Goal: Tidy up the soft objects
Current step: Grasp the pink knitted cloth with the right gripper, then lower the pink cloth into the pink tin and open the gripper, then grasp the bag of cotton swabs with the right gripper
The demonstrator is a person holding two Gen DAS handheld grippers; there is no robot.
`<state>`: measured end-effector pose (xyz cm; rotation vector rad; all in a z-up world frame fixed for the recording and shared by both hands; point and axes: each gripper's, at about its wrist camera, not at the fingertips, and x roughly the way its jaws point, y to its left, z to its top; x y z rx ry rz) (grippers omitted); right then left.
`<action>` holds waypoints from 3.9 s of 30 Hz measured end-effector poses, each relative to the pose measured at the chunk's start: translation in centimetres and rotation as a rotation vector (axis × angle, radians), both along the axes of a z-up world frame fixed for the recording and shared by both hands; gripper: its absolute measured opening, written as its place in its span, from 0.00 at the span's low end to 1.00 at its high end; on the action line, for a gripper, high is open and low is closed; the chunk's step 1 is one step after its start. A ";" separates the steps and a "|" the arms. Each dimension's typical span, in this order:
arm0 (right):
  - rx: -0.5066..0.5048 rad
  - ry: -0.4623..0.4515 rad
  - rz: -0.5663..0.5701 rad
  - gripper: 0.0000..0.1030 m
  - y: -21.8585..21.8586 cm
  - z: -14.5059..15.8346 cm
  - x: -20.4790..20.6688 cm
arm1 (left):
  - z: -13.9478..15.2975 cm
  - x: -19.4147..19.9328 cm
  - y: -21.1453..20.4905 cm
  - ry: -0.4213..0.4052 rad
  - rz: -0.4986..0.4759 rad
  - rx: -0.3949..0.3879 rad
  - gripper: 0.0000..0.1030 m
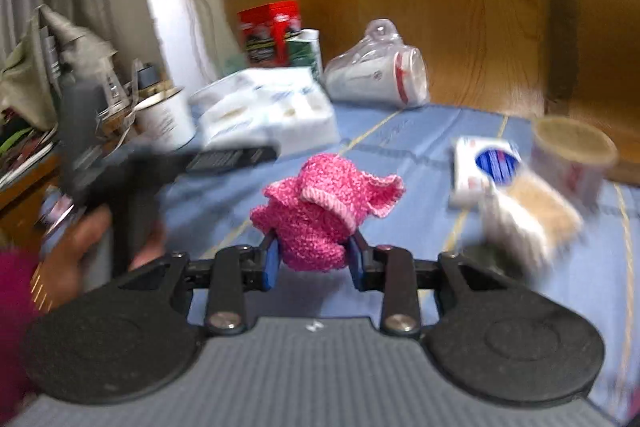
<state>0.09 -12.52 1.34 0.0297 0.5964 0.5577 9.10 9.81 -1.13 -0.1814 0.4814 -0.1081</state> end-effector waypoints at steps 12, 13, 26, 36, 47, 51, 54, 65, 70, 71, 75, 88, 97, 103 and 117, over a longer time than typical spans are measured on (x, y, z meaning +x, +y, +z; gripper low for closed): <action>-0.126 -0.065 -0.148 0.63 -1.4 -2.8 -5.9 | 0.7 -2.7 -2.9 0.078 -0.197 -0.024 0.61; -0.117 -0.072 -0.152 0.66 -1.6 -2.7 -6.0 | 0.9 -3.6 -3.3 0.080 -0.232 -0.044 0.61; -0.087 -0.109 -0.164 0.53 -3.2 -2.7 -6.7 | 1.5 -6.8 -9.9 0.200 -0.556 -0.113 0.51; -0.012 -0.300 -0.348 0.46 -7.6 1.3 -9.1 | 7.4 -7.6 -15.2 0.075 -0.750 -0.168 0.26; -0.108 -0.263 -0.674 0.53 -16.5 1.3 -10.5 | 6.7 -6.4 -29.3 0.120 -0.913 -0.097 0.31; -0.177 -0.280 -0.798 0.64 -18.0 0.6 -10.9 | 5.5 -6.3 -31.0 0.143 -0.876 -0.037 0.34; -0.117 -0.304 -0.828 0.64 -19.2 0.6 -11.7 | 5.6 -6.3 -29.6 0.127 -0.863 -0.046 0.34; -0.055 -0.402 -0.620 0.52 -13.9 2.2 -10.6 | 3.5 -4.9 -15.9 0.104 -0.589 -0.064 0.37; -0.039 -0.321 -0.445 0.52 -9.4 1.4 -8.2 | 0.6 -2.6 -9.5 0.161 -0.357 -0.030 0.37; -0.038 -0.297 -0.416 0.52 -8.5 1.1 -7.5 | 0.1 -2.3 -8.7 0.165 -0.315 -0.011 0.37; -0.039 -0.187 -0.354 0.56 -6.0 -0.1 -3.9 | -1.4 -1.3 -6.7 0.145 -0.177 0.054 0.37; 0.211 0.073 -0.572 0.65 -6.6 -2.6 7.5 | -1.6 -1.9 -5.2 0.101 -0.142 -0.029 0.39; 0.028 -0.048 -0.194 0.58 -1.4 -1.1 -1.2 | -1.7 -2.0 -2.7 0.113 -0.188 -0.209 0.41; -0.081 -0.044 -0.056 0.71 0.8 -3.3 -6.3 | -1.6 -3.3 -3.1 0.193 -0.305 -0.262 0.41; -0.052 -0.090 -0.083 0.50 0.6 -3.3 -7.4 | -0.4 -8.7 -8.0 0.318 -0.460 -0.225 0.30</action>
